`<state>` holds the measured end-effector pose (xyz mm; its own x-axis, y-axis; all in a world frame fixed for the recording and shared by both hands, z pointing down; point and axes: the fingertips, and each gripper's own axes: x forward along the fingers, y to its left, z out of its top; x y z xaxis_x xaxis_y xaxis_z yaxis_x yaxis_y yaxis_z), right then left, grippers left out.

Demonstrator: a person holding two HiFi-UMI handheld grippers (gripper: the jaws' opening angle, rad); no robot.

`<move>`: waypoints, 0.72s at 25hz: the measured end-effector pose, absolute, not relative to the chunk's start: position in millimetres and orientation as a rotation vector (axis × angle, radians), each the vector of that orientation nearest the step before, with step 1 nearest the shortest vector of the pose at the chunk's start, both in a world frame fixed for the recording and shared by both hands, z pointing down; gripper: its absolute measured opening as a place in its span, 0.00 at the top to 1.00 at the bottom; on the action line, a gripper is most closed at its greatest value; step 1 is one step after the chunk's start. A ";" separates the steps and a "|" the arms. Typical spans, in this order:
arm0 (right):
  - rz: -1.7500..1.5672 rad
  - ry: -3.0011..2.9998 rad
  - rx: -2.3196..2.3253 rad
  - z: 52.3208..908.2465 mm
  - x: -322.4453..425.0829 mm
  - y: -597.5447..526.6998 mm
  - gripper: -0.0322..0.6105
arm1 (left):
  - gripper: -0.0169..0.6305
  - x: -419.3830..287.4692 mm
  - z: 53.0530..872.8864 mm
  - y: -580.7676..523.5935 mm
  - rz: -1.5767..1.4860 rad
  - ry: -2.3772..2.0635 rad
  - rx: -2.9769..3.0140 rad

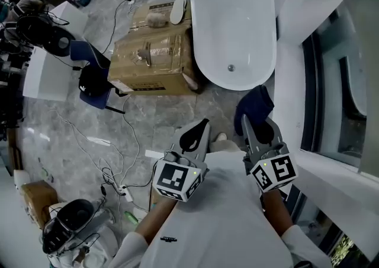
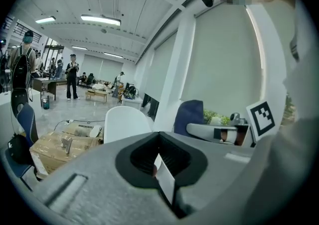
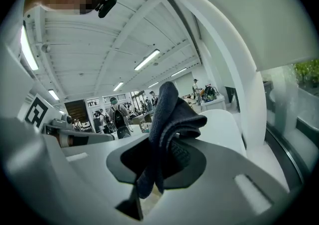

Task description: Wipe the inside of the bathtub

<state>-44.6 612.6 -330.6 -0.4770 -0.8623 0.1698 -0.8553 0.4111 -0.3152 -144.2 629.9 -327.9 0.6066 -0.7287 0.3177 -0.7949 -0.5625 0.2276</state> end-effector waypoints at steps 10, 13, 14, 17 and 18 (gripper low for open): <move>-0.598 2.560 -1.655 -324.2 -3.1 606.2 0.85 | 0.97 -119.2 -333.3 618.1 0.292 -1.214 2.522; -0.601 2.517 -1.684 -326.3 3.9 603.6 0.85 | 0.97 -120.2 -327.6 612.7 0.295 -1.203 2.505; -0.597 2.508 -1.696 -326.5 6.6 602.6 0.85 | 0.97 -120.3 -324.9 610.5 0.298 -1.197 2.500; -0.601 2.475 -1.741 -322.5 17.2 597.1 0.85 | 0.97 -117.9 -316.7 599.9 0.310 -1.168 2.495; -0.606 2.461 -1.759 -320.5 21.5 595.0 0.85 | 0.97 -115.9 -314.2 595.7 0.311 -1.156 2.495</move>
<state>21.5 595.0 -320.5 -0.3487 -0.9200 0.1789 -0.8978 0.2731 -0.3455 -115.9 595.7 -314.2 0.6390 -0.6859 0.3480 -0.7680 -0.5942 0.2390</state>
